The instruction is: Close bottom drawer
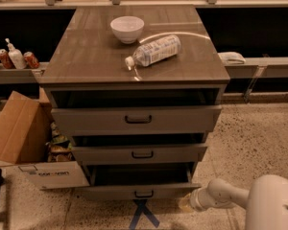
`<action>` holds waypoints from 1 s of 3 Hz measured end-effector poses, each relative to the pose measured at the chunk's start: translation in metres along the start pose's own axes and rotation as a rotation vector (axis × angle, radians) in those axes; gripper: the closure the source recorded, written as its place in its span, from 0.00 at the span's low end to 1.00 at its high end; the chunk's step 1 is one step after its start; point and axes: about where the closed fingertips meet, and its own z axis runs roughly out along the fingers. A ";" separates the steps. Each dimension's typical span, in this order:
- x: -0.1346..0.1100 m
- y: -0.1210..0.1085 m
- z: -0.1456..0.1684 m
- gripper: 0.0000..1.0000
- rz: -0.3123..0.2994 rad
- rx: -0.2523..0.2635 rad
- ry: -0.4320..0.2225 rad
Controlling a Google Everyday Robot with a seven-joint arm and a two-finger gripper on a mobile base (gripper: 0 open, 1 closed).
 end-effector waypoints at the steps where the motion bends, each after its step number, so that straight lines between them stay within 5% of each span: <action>1: -0.014 -0.025 -0.006 1.00 -0.039 0.022 -0.065; 2: -0.059 -0.048 0.005 1.00 -0.162 -0.031 -0.218; 3: -0.090 -0.066 0.013 1.00 -0.238 -0.086 -0.295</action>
Offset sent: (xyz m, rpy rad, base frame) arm 0.1459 0.0177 0.0501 0.2841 -0.3080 0.1839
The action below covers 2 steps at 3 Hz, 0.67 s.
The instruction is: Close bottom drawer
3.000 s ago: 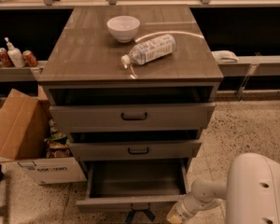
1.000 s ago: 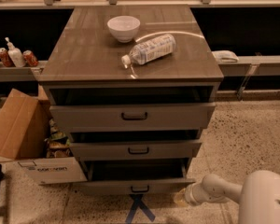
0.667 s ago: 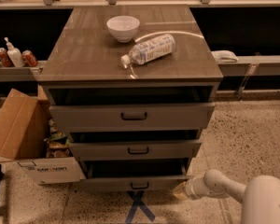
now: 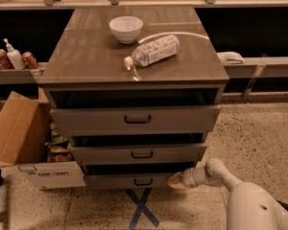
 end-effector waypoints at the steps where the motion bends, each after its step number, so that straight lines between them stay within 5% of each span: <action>1: -0.001 -0.027 -0.019 1.00 -0.015 0.047 0.004; 2: -0.001 -0.027 -0.019 1.00 -0.015 0.047 0.004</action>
Offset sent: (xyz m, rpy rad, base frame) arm 0.0223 -0.0179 0.0119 -0.0092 -0.0355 -0.0195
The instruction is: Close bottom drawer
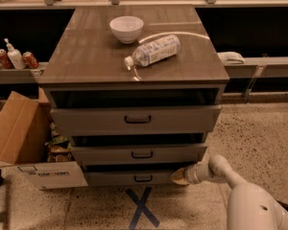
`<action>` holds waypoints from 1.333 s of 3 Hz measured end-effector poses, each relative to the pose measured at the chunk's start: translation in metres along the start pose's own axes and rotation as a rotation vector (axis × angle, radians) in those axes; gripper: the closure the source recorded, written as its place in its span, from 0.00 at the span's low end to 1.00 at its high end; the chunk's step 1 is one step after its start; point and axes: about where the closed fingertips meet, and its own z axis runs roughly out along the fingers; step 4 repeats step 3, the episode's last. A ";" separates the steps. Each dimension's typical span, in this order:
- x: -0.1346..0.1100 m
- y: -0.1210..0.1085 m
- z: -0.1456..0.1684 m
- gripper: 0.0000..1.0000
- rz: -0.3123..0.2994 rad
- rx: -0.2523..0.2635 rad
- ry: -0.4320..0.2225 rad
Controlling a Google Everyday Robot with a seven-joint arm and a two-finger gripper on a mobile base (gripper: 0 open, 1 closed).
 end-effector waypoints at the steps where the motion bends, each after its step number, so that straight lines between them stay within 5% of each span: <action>1: -0.005 0.005 -0.011 1.00 -0.011 -0.010 -0.017; 3: -0.059 0.030 -0.069 1.00 -0.112 -0.017 -0.084; 4: -0.059 0.030 -0.069 1.00 -0.112 -0.017 -0.084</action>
Offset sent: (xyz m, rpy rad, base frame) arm -0.0384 -0.0138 0.1035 0.0772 -0.1133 0.1132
